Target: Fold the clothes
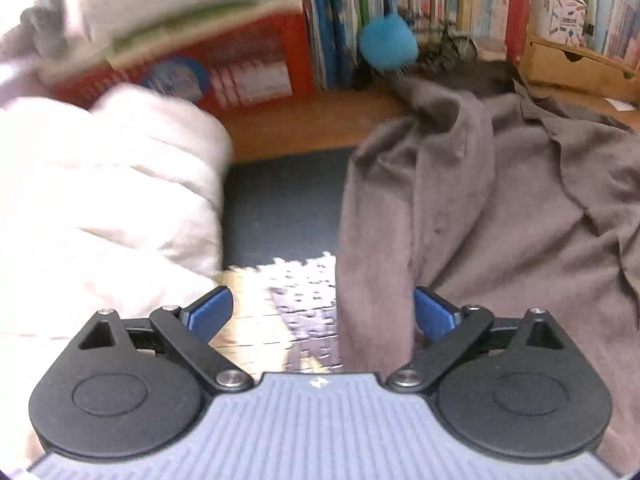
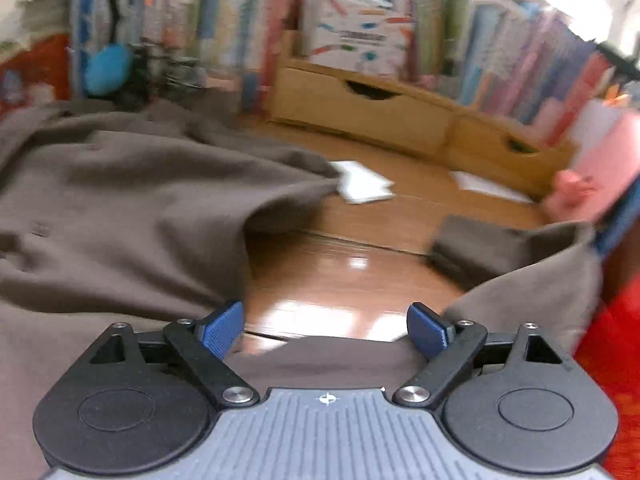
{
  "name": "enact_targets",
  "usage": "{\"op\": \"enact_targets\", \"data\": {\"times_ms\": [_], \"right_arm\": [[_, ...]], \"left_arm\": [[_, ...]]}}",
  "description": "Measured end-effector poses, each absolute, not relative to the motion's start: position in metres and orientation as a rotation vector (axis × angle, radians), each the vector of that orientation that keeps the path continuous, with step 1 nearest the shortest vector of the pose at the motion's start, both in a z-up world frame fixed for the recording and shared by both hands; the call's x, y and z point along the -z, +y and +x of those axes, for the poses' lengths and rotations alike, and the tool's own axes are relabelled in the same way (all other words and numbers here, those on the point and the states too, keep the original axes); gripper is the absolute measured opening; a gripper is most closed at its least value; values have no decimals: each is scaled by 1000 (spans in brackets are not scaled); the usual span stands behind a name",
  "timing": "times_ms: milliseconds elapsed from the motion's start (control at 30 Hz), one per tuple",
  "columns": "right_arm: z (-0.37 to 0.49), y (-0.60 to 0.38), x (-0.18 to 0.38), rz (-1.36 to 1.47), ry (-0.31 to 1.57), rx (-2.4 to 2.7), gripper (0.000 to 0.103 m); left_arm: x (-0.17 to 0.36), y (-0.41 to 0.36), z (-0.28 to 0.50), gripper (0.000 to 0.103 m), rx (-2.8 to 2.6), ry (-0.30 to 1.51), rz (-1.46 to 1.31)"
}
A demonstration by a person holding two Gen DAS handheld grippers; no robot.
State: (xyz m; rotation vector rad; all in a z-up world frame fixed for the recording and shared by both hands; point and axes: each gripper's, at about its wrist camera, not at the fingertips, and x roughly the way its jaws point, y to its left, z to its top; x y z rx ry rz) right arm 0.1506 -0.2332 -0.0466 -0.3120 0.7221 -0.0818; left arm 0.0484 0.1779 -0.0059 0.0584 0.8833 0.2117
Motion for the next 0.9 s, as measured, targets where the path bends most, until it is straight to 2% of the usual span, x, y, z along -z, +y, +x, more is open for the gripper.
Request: {"op": "enact_targets", "data": {"times_ms": [133, 267, 367, 467, 533, 600, 633, 667, 767, 900], "right_arm": [[136, -222, 8, -199, 608, -98, 87], [151, -174, -36, 8, 564, -396, 101], [194, -106, -49, 93, 619, -509, 102], [236, -36, -59, 24, 613, -543, 101], [264, 4, -47, -16, 682, -536, 100], [281, 30, -24, -78, 779, -470, 85], [287, 37, -12, -93, 823, -433, 37], [291, 39, -2, -85, 864, -397, 8], [288, 22, 0, -16, 867, -378, 5], [259, -20, -36, -23, 737, -324, 5]], "left_arm": [[-11, 159, 25, 97, -99, 804, 57], [18, 145, 32, 97, -112, 867, 89], [40, 143, 34, 96, -127, 923, 49], [44, 150, 26, 97, -135, 905, -25], [47, 155, 23, 97, -137, 898, -68], [48, 156, 21, 98, -136, 894, -75], [48, 156, 19, 98, -134, 894, -70], [48, 156, 19, 98, -131, 895, -70], [47, 157, 19, 100, -124, 891, -63], [47, 157, 17, 100, -123, 883, -53]]}}
